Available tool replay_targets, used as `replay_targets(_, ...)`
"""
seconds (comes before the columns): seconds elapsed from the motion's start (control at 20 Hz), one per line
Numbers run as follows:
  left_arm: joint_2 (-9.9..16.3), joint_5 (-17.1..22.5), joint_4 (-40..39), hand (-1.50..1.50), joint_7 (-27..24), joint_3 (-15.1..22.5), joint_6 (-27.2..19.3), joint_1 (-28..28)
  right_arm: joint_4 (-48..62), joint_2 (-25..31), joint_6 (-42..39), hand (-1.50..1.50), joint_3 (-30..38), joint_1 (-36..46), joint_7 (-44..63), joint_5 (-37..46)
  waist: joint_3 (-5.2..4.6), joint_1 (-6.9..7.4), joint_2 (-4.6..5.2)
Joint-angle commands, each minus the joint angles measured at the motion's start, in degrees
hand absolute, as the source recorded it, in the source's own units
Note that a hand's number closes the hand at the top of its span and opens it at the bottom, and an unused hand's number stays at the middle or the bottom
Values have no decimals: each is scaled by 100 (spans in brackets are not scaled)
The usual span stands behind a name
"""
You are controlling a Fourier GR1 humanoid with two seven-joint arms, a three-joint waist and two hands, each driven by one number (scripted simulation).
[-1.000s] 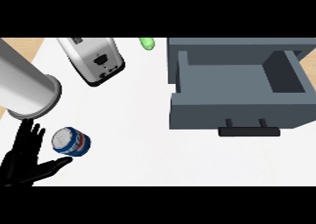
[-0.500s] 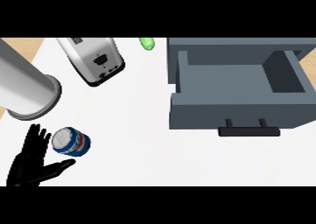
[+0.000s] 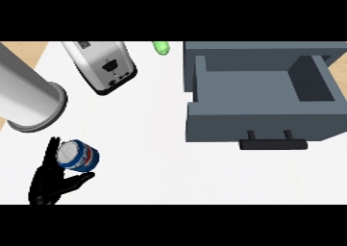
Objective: Pick up the can, place it into the drawer and close the drawer
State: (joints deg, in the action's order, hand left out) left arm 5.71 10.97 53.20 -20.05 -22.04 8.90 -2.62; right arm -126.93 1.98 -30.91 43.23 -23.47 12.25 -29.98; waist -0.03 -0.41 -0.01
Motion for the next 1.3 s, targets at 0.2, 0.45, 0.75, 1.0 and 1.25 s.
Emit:
replay_targets(0.2,-159,309,-130,-150,26,97,-89,-259,-94,53,-32,-150,207,39,333,-304,3,18,-8)
replay_targets(0.45,32,523,-673,150,-201,12,346,-575,-544,-189,59,-150,-50,-454,140,-397,1,-22,-9)
replay_targets(0.75,-141,650,-297,150,37,326,600,-625,-256,-78,-122,-150,238,-129,424,-502,4,15,-12)
replay_targets(1.0,5,869,435,150,489,468,800,-806,-201,-193,-88,-150,71,-90,217,-244,7,31,-18)
replay_targets(1.25,-517,709,911,150,416,805,179,-927,-131,-110,-79,-150,239,-23,321,-335,5,15,-12)
